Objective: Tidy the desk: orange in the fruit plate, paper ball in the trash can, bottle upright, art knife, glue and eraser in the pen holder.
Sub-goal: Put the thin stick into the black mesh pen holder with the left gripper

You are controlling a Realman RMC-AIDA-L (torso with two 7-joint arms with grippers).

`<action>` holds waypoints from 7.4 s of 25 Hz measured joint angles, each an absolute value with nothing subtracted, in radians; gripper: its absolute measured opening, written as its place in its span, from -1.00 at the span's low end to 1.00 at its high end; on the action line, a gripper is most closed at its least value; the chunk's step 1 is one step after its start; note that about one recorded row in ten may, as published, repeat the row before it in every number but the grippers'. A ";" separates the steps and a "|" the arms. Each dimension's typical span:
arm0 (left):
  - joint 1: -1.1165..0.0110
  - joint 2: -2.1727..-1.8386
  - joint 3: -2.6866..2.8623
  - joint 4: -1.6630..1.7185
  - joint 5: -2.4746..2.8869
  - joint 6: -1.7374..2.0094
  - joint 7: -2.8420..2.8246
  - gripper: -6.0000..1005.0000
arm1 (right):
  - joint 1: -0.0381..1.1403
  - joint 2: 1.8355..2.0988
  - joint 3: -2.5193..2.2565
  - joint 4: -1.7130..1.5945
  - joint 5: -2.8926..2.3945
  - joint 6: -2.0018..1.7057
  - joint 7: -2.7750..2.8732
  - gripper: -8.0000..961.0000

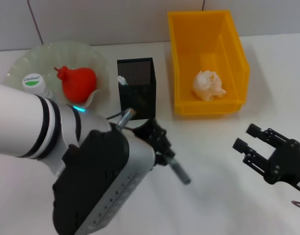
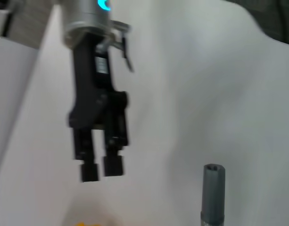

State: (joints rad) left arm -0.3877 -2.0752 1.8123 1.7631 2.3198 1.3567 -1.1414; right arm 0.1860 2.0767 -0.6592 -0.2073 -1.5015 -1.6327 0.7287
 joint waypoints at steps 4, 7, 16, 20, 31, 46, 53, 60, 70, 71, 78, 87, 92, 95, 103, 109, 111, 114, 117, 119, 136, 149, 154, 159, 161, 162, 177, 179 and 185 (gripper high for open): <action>-0.351 -2.074 1.818 1.767 2.272 1.266 -1.148 -0.73 | 0.172 2.067 -0.651 -0.218 -1.502 -1.643 0.746 0.24; -0.340 -2.074 1.826 1.767 2.276 1.226 -1.155 -0.73 | 0.172 2.059 -0.651 -0.220 -1.503 -1.650 0.769 0.24; -0.289 -2.073 1.826 1.811 2.311 1.058 -1.159 -0.73 | 0.170 2.055 -0.650 -0.232 -1.505 -1.661 0.817 0.24; -0.280 -2.074 1.842 1.837 2.362 0.992 -1.170 -0.73 | 0.171 2.058 -0.650 -0.232 -1.503 -1.661 0.815 0.24; -0.279 -2.077 1.971 1.860 2.597 0.853 -1.280 -0.73 | 0.178 2.056 -0.650 -0.232 -1.502 -1.658 0.810 0.24; -0.260 -2.078 2.085 1.857 2.867 0.662 -1.443 -0.73 | 0.164 2.062 -0.661 -0.232 -1.510 -1.661 0.784 0.25; -0.263 -2.080 2.100 1.837 2.888 0.610 -1.445 -0.73 | 0.162 2.064 -0.663 -0.230 -1.512 -1.661 0.778 0.25; -0.269 -2.080 2.109 1.780 2.891 0.503 -1.352 -0.74 | 0.161 2.065 -0.663 -0.226 -1.513 -1.661 0.772 0.25; -0.310 -2.080 2.104 1.644 2.891 0.344 -1.208 -0.73 | 0.161 2.065 -0.662 -0.224 -1.513 -1.661 0.771 0.25; -0.313 -2.080 2.103 1.636 2.891 0.339 -1.202 -0.73 | 0.161 2.065 -0.662 -0.224 -1.513 -1.661 0.772 0.25; -0.331 -2.080 2.093 1.558 2.891 0.256 -1.109 -0.73 | 0.161 2.066 -0.663 -0.224 -1.513 -1.661 0.772 0.25; -0.328 -2.080 2.102 1.441 2.890 0.076 -1.036 -0.72 | 0.161 2.069 -0.665 -0.228 -1.537 -1.660 0.770 0.25; -0.308 -2.080 2.121 1.361 2.888 -0.056 -0.964 -0.72 | 0.160 2.076 -0.664 -0.221 -1.547 -1.657 0.723 0.26; -0.309 -2.080 2.121 1.349 2.887 -0.075 -0.961 -0.72 | 0.160 2.077 -0.664 -0.217 -1.549 -1.657 0.719 0.26; -0.328 -2.080 2.123 1.251 2.880 -0.207 -0.875 -0.71 | 0.158 2.077 -0.664 -0.214 -1.552 -1.676 0.717 0.26; -0.336 -2.080 2.125 1.211 2.865 -0.234 -0.806 -0.71 | 0.158 2.077 -0.664 -0.215 -1.554 -1.686 0.716 0.26; -0.338 -2.080 2.126 1.202 2.860 -0.243 -0.795 -0.71 | 0.158 2.077 -0.664 -0.216 -1.558 -1.687 0.716 0.26; -0.350 -2.080 2.139 1.163 2.795 -0.299 -0.704 -0.71 | 0.160 2.077 -0.664 -0.218 -1.563 -1.687 0.716 0.26; -0.365 -2.080 2.156 1.128 2.719 -0.343 -0.607 -0.70 | 0.162 2.076 -0.664 -0.218 -1.563 -1.687 0.716 0.26; -0.377 -2.080 2.176 1.104 2.640 -0.373 -0.515 -0.70 | 0.163 2.076 -0.664 -0.219 -1.563 -1.687 0.716 0.26; -0.461 -2.080 2.288 0.964 2.210 -0.507 -0.041 -0.69 | 0.171 2.074 -0.664 -0.222 -1.574 -1.686 0.716 0.27; -0.478 -2.080 2.337 0.920 2.128 -0.525 0.024 -0.69 | 0.181 2.075 -0.664 -0.222 -1.575 -1.686 0.723 0.27; -0.491 -2.080 2.339 0.897 2.122 -0.523 0.025 -0.68 | 0.184 2.075 -0.664 -0.221 -1.575 -1.686 0.724 0.27; -0.499 -2.080 2.339 0.883 2.113 -0.525 0.026 -0.68 | 0.185 2.076 -0.664 -0.217 -1.575 -1.686 0.722 0.27; -0.499 -2.080 2.339 0.883 2.113 -0.525 0.026 -0.68 | 0.184 2.077 -0.664 -0.217 -1.575 -1.686 0.721 0.27; -0.502 -2.080 2.339 0.881 2.107 -0.527 0.027 -0.68 | 0.184 2.077 -0.664 -0.217 -1.575 -1.685 0.720 0.27; -0.502 -2.080 2.344 0.867 2.096 -0.530 0.028 -0.67 | 0.189 2.077 -0.665 -0.215 -1.575 -1.686 0.718 0.27; -0.502 -2.080 2.346 0.863 2.096 -0.530 0.028 -0.67 | 0.190 2.077 -0.666 -0.215 -1.576 -1.686 0.718 0.27; -0.505 -2.080 2.347 0.856 2.091 -0.530 0.026 -0.66 | 0.190 2.077 -0.666 -0.215 -1.582 -1.686 0.718 0.28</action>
State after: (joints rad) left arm -0.5049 -2.0801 2.3474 0.8562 2.0914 -0.5301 0.0261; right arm 0.1902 2.0770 -0.6658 -0.2147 -1.5823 -1.6864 0.7181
